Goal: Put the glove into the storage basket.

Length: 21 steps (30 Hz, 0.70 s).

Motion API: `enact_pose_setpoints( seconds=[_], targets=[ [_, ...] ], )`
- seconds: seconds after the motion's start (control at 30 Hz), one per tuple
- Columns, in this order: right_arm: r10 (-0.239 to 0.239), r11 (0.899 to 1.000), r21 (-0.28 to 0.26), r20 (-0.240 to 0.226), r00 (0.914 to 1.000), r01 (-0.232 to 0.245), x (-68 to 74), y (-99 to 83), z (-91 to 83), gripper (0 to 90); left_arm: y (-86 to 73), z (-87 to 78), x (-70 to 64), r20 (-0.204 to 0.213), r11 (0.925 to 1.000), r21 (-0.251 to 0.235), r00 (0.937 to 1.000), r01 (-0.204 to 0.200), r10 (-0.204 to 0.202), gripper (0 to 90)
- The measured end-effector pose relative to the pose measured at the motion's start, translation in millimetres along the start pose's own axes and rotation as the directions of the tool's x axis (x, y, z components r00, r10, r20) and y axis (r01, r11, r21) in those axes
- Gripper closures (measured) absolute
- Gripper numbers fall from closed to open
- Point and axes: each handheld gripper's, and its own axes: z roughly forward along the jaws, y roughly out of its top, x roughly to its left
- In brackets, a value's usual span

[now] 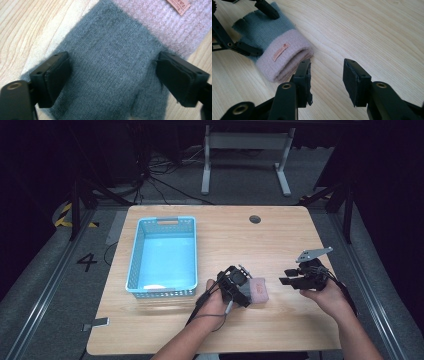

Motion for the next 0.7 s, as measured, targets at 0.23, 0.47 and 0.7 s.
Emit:
enact_pose_setpoints(
  seconds=[0.23, 0.47, 0.7],
  targets=[
    [0.007, 1.000, -0.009, -0.003, 1.0000, -0.007, -1.6, 0.6, -0.7, 58.1, 0.4, -4.1, -6.0, 0.008, 0.9998, 0.002, 0.9998, -0.019, 0.019, 28.9],
    [0.012, 1.000, -0.024, -0.007, 0.9999, -0.012, -3.7, 1.2, -4.2, 58.1, 1.1, -8.3, -4.8, 0.029, 0.9999, 0.004, 0.9995, -0.010, 0.010, 53.0],
    [0.016, 1.000, -0.023, -0.013, 0.9998, -0.016, -4.8, 2.3, -2.4, 58.2, -0.8, -12.4, -0.8, 0.022, 0.9990, -0.015, 0.9988, -0.043, 0.043, 62.5]
  ],
)
